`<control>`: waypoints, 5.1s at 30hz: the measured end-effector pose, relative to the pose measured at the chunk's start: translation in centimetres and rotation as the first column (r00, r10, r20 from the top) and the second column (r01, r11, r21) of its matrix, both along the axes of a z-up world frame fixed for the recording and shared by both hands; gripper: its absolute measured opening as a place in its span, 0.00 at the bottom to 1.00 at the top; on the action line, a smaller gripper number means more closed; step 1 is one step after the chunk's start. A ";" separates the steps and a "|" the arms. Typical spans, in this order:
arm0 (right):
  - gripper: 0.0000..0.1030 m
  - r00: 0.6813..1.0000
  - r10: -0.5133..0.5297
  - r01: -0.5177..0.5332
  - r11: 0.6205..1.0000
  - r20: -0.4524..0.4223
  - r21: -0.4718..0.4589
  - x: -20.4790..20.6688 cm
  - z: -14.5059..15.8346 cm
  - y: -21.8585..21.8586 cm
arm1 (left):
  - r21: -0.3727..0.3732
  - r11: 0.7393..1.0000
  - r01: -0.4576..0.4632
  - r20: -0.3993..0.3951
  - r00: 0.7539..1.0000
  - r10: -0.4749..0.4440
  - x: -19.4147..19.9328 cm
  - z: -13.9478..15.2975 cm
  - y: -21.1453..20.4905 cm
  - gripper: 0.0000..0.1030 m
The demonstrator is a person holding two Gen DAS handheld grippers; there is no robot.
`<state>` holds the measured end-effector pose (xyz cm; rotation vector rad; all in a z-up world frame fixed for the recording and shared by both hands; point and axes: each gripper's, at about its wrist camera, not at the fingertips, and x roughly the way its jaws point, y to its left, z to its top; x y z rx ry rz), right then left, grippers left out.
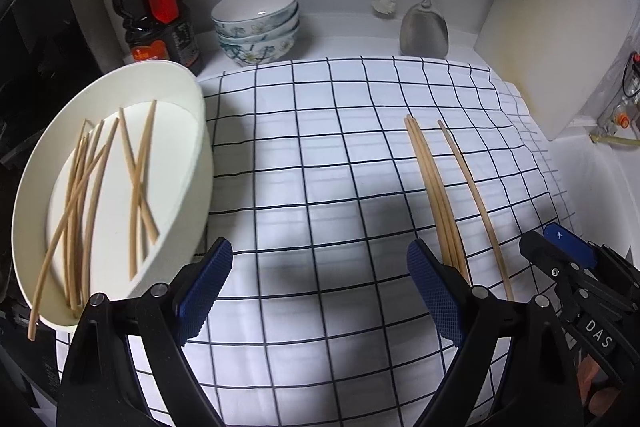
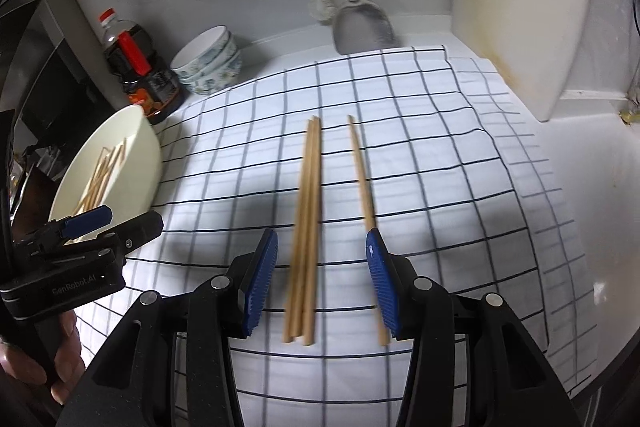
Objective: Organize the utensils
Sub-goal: 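Withdraw both open tools from the basin toward the remaining chopsticks, then close the left tool on a chopstick while the right tool grasps another, then lift and carry both held chopsticks over the white basin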
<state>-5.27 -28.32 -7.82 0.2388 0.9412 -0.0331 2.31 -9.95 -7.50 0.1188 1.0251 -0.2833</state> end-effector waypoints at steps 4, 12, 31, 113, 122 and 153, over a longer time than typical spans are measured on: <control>0.44 1.000 -0.012 0.012 1.000 -0.006 -0.013 0.2 -0.9 -1.2 | 0.010 1.000 0.016 -0.007 1.000 -0.016 0.2 -0.9 -1.1 0.85; 0.44 1.000 -0.030 0.030 0.999 -0.007 -0.035 0.6 -2.7 -2.9 | 0.023 0.999 0.045 -0.024 0.999 -0.044 0.6 -2.9 -3.1 0.85; 0.46 1.000 0.006 -0.009 0.994 -0.024 -0.105 1.9 -6.3 -3.1 | 0.027 0.998 0.052 -0.001 0.999 -0.052 0.9 -5.2 -5.0 0.85; 0.06 1.000 0.016 -0.017 0.998 -0.010 -0.054 3.8 -5.4 -3.4 | 0.006 0.989 0.150 -0.026 0.988 -0.150 2.0 -4.9 -7.2 0.07; 0.06 0.999 0.025 -0.023 0.998 0.040 -0.055 3.4 -1.5 -1.3 | -0.020 0.987 0.157 0.034 0.987 -0.157 1.8 -0.7 -5.0 0.07; 0.06 0.929 0.340 -0.331 0.940 0.143 -0.085 9.5 6.6 19.1 | -0.136 0.982 -0.134 0.182 0.970 0.158 4.6 8.2 17.2 0.07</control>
